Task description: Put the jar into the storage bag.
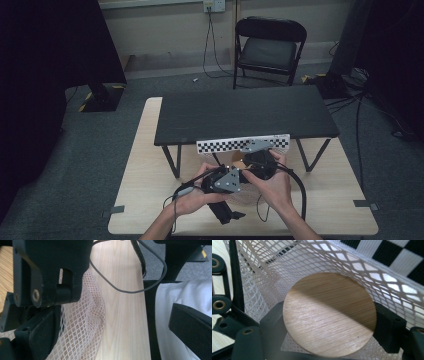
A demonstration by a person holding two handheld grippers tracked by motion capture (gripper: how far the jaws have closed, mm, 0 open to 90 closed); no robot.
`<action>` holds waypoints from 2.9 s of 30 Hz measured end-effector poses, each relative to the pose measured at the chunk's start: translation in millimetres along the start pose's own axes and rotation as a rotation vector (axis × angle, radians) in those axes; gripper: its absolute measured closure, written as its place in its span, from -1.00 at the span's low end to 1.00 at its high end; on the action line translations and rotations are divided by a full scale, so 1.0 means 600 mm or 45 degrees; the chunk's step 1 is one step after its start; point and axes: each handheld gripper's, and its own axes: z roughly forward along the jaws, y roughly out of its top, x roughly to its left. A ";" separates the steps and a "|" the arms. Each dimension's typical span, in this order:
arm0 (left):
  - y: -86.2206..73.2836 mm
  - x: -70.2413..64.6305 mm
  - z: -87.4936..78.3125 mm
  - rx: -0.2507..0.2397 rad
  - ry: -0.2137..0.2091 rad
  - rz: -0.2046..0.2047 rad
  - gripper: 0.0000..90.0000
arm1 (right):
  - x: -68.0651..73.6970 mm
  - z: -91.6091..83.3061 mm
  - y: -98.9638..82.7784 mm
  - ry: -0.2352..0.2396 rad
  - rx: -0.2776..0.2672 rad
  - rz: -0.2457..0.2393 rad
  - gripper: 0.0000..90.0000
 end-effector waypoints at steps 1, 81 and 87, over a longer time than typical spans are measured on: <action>0.000 0.000 -0.001 -0.004 -0.004 -0.001 -0.99 | 0.000 0.000 0.000 0.000 -0.003 0.006 -0.51; -0.053 -0.010 -0.075 -0.114 0.313 -0.187 -0.94 | -0.091 -0.106 -0.147 0.033 -0.358 0.378 -0.89; -0.081 -0.012 -0.085 -0.108 0.383 -0.294 -0.94 | -0.096 -0.107 -0.171 -0.031 -0.304 0.382 -0.90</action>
